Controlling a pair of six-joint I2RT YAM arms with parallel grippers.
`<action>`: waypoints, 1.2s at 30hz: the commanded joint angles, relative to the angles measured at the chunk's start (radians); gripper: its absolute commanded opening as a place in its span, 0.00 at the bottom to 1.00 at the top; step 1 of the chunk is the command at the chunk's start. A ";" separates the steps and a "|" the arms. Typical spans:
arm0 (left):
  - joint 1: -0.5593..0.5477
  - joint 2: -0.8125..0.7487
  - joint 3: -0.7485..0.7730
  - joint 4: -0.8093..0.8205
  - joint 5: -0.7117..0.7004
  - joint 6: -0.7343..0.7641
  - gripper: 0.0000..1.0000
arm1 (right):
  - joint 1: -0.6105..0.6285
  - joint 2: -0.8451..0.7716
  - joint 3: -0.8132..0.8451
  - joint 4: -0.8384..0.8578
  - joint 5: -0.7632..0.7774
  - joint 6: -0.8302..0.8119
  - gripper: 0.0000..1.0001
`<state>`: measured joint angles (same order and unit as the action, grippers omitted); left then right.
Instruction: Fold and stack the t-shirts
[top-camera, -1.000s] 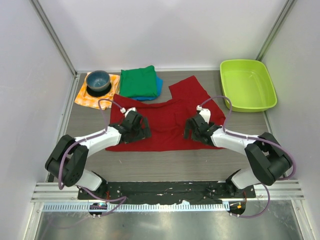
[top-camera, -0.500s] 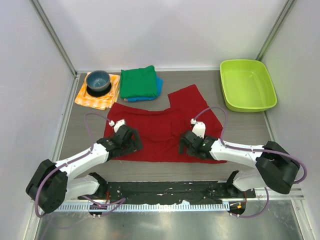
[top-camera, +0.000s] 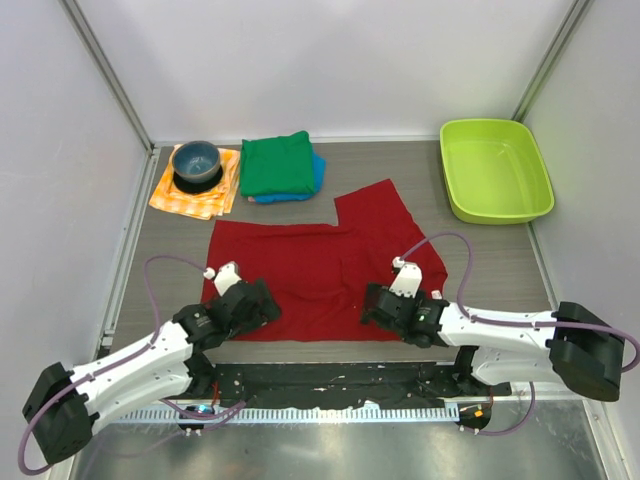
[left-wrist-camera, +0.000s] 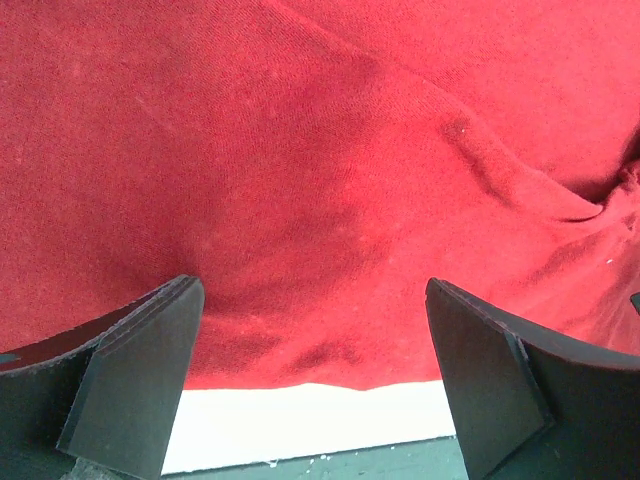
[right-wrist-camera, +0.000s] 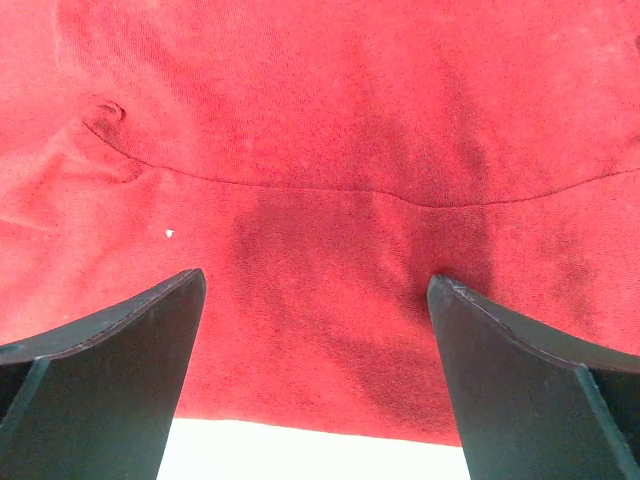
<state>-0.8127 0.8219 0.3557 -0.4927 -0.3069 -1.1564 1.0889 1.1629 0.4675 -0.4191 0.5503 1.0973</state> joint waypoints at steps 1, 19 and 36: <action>-0.046 -0.064 -0.041 -0.230 -0.020 -0.117 1.00 | 0.072 0.043 -0.079 -0.167 -0.184 0.180 1.00; 0.037 0.203 0.601 -0.227 -0.247 0.268 1.00 | -0.067 -0.012 0.431 -0.197 0.219 -0.301 1.00; 0.472 0.677 0.726 0.095 0.089 0.365 1.00 | -0.670 0.647 0.773 0.227 -0.304 -0.566 0.98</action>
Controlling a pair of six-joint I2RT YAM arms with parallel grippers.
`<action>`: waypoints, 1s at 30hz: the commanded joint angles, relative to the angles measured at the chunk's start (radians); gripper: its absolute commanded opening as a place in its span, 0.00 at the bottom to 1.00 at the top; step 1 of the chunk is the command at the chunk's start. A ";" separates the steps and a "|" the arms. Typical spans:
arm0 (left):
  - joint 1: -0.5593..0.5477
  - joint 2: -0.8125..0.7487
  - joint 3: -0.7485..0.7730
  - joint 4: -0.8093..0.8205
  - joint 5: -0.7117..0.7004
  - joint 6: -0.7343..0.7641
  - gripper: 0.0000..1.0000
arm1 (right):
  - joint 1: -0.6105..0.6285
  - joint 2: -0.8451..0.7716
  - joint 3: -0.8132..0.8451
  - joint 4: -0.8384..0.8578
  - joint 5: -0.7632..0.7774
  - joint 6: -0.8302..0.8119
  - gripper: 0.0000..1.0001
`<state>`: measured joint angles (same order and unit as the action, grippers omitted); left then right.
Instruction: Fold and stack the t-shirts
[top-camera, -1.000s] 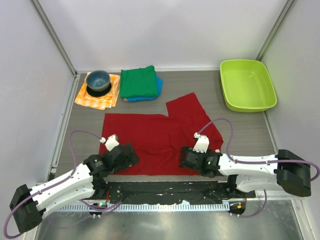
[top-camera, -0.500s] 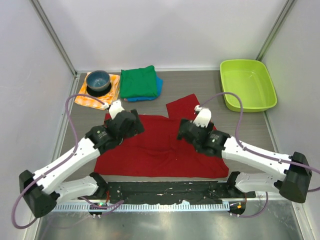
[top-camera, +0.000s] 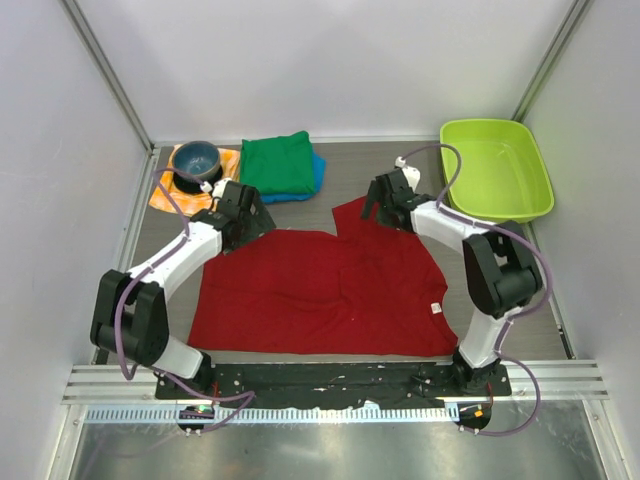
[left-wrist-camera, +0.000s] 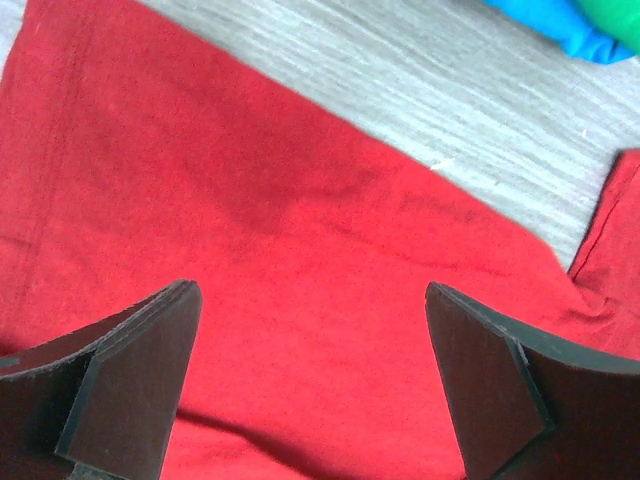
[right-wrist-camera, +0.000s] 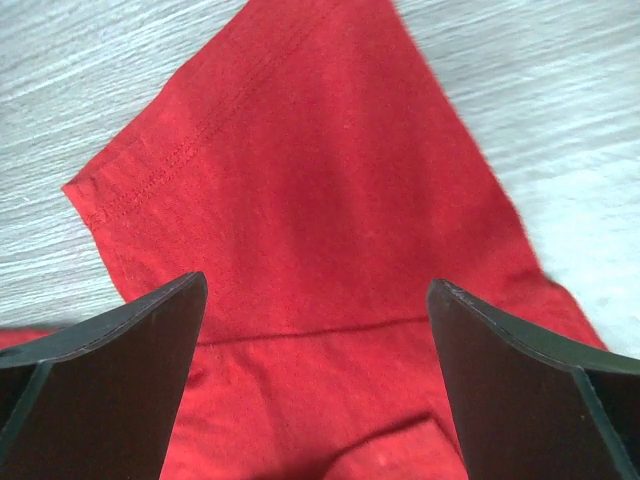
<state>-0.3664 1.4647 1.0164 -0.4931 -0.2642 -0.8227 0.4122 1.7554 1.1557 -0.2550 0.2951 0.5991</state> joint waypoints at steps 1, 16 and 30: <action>0.040 0.055 0.070 0.096 0.037 0.030 1.00 | 0.005 0.078 0.100 0.062 -0.034 -0.076 0.98; 0.251 0.201 0.082 0.054 0.005 -0.058 1.00 | -0.046 0.196 0.279 0.066 0.018 -0.101 0.97; 0.346 0.371 0.209 0.037 0.014 -0.026 0.83 | -0.046 0.185 0.230 0.138 -0.073 -0.091 0.95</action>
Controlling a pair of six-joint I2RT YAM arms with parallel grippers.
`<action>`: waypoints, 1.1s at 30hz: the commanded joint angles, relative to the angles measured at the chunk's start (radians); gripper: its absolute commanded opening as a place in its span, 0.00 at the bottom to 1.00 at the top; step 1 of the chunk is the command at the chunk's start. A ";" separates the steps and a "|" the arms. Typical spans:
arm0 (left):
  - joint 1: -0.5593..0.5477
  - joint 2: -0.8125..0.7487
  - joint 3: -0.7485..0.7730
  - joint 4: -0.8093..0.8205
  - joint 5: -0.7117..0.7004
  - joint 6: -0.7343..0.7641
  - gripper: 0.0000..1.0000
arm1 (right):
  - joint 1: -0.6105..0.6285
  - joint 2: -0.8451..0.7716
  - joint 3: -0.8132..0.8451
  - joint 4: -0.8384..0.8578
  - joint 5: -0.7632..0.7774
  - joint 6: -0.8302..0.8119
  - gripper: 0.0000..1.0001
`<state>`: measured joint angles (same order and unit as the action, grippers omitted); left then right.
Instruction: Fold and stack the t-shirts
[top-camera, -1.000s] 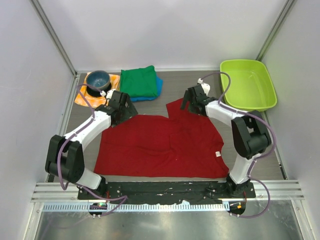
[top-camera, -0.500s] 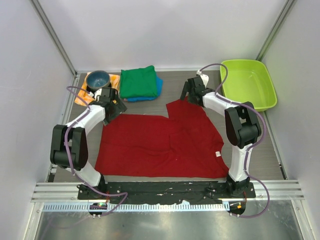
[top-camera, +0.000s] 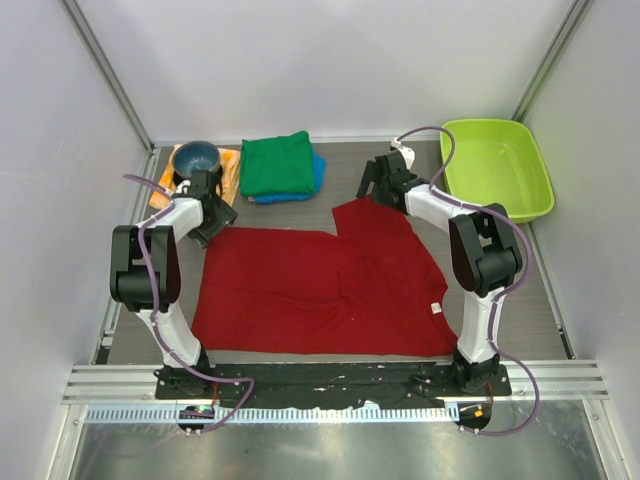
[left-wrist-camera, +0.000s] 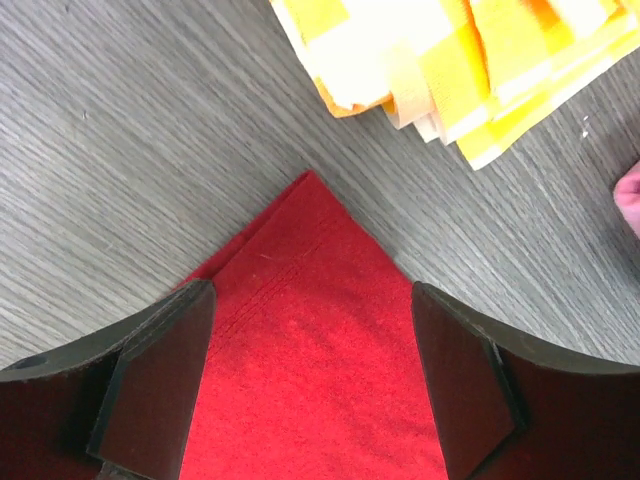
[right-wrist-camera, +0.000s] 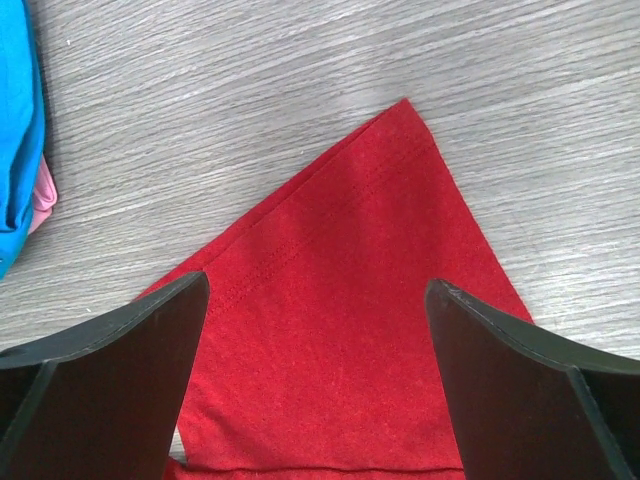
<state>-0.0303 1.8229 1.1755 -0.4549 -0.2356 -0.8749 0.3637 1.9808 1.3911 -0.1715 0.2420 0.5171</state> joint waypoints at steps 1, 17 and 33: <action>0.010 0.015 0.058 -0.001 -0.010 0.031 0.80 | 0.003 -0.039 -0.006 0.058 -0.026 -0.008 0.95; 0.010 0.076 0.151 -0.119 -0.076 0.091 0.61 | 0.003 -0.020 -0.004 0.072 -0.063 0.001 0.94; 0.010 0.148 0.165 -0.113 -0.105 0.119 0.42 | 0.003 -0.016 -0.004 0.072 -0.058 -0.003 0.93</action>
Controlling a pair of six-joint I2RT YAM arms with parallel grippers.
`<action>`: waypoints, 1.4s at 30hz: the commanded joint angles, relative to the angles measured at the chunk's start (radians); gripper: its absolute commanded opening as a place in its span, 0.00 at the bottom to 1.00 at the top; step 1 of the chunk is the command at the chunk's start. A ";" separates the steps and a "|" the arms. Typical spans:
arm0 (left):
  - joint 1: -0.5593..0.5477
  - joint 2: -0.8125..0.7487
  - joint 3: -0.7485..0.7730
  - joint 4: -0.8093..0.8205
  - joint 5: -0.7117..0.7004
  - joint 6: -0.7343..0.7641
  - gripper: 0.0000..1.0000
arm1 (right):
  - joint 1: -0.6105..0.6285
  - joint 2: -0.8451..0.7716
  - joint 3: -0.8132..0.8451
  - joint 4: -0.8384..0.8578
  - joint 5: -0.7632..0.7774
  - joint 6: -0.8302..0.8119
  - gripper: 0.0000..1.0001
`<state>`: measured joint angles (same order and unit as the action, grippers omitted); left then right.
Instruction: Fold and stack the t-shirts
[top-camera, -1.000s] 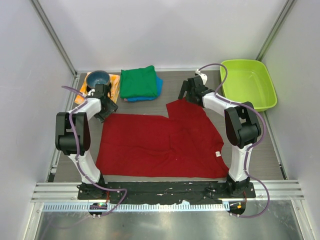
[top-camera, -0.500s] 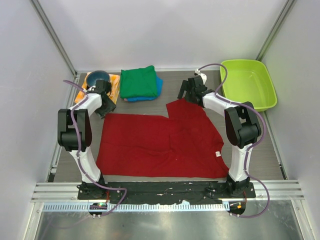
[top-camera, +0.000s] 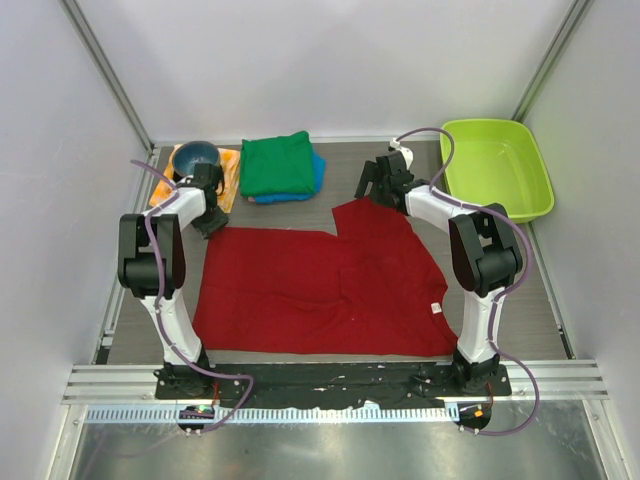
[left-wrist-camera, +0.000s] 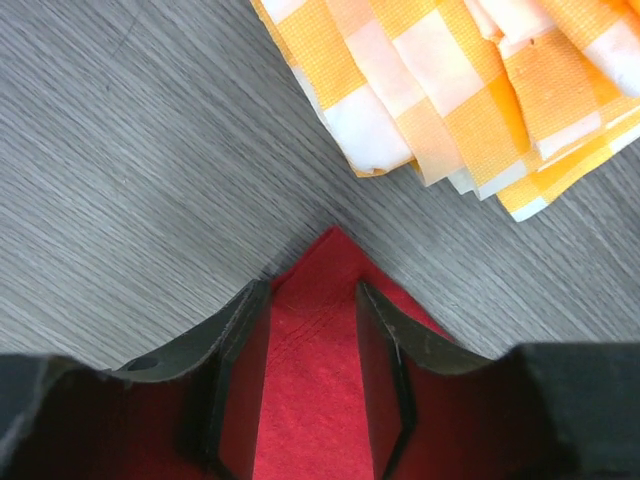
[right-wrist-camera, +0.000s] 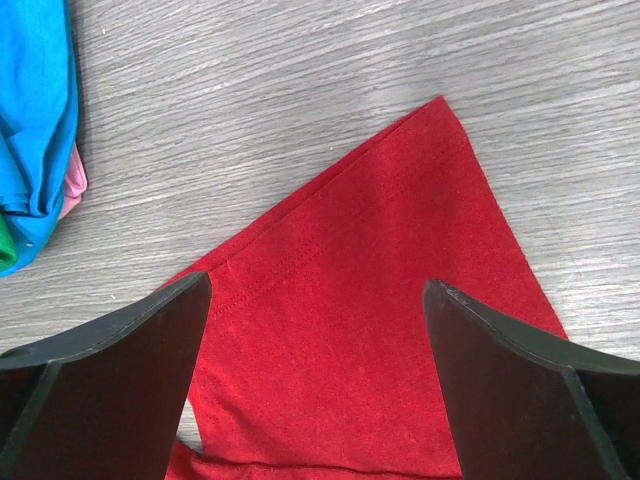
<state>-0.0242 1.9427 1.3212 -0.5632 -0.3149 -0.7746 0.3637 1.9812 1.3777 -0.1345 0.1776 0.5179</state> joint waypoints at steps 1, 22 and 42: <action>0.004 0.033 0.024 -0.004 -0.026 0.023 0.40 | 0.001 -0.016 0.009 0.035 0.008 -0.007 0.93; -0.003 -0.044 -0.092 0.060 0.036 -0.031 0.01 | -0.072 0.140 0.159 -0.008 0.080 -0.016 0.90; -0.005 -0.085 -0.158 0.105 0.060 -0.055 0.05 | -0.086 0.260 0.270 -0.105 0.053 -0.025 0.68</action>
<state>-0.0250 1.8687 1.1961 -0.4461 -0.2886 -0.8085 0.2749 2.2242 1.6405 -0.2119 0.2371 0.5007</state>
